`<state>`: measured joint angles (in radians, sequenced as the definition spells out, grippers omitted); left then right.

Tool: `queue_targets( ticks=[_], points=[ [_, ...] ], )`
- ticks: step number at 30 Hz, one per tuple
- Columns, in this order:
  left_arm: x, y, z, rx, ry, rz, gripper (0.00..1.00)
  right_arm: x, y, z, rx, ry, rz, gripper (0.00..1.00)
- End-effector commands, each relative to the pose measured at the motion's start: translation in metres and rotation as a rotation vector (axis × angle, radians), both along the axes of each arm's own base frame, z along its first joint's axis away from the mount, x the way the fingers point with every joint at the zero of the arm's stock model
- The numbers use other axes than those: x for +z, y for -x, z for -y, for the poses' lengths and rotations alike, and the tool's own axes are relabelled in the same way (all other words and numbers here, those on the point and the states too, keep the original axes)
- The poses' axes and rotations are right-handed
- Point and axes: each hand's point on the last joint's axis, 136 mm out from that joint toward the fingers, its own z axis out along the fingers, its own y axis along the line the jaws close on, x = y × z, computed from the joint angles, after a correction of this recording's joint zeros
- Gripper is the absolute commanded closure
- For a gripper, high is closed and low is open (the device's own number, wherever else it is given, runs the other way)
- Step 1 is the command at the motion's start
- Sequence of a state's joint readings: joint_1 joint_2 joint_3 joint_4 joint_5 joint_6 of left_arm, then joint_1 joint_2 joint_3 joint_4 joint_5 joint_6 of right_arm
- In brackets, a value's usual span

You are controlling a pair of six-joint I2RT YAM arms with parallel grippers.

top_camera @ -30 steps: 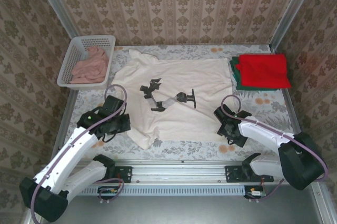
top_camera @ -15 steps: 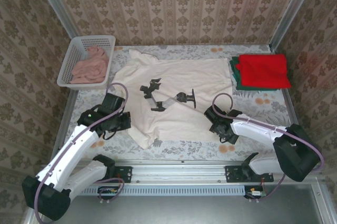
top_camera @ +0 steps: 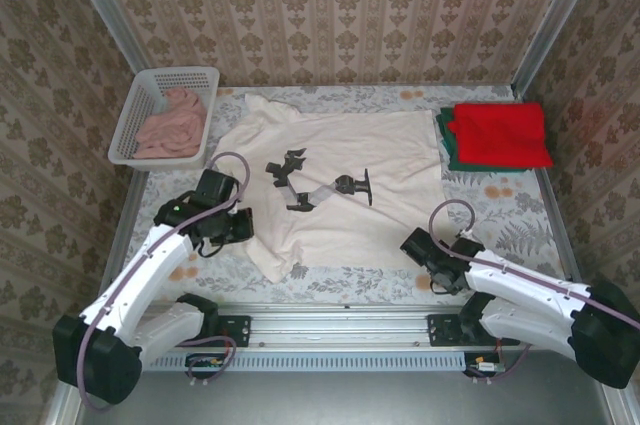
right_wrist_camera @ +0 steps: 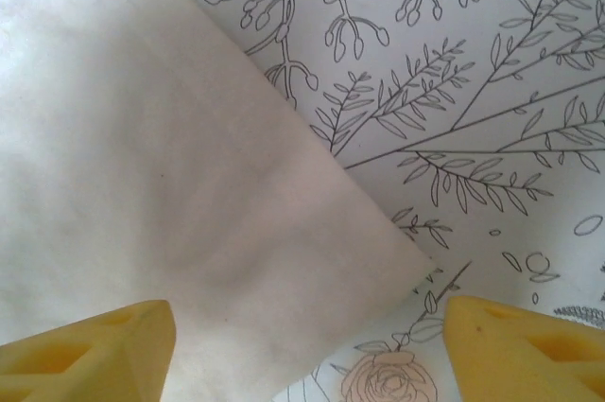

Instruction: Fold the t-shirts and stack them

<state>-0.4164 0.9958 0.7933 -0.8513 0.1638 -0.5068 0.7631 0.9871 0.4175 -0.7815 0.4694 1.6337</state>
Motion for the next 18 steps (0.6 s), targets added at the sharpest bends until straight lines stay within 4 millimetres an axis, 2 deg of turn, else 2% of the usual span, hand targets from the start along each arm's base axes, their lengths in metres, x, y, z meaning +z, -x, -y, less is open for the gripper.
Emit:
queue_targets(
  ticks=[1,5,9,10,14,18],
  points=[
    [0.005,-0.004,0.011,-0.056,0.049,0.016,1.0,-0.014,-0.005,0.005,-0.109,-0.015,0.076,0.24],
    [0.007,-0.003,0.014,-0.067,0.064,0.019,1.0,-0.031,-0.005,0.004,-0.133,-0.033,0.081,0.25],
    [0.006,-0.003,0.013,-0.064,0.066,0.021,1.0,-0.028,-0.005,0.005,-0.125,-0.03,0.086,0.33],
    [0.006,-0.003,0.013,-0.062,0.064,0.023,1.0,-0.027,-0.006,0.004,-0.118,-0.034,0.095,0.39],
    [0.008,-0.004,0.008,-0.045,0.043,0.03,1.0,-0.021,-0.011,0.001,-0.082,-0.03,0.109,0.75],
    [0.011,-0.005,0.0,-0.008,0.022,0.047,1.0,-0.005,-0.017,0.0,-0.042,0.011,0.11,0.85]
  ],
)
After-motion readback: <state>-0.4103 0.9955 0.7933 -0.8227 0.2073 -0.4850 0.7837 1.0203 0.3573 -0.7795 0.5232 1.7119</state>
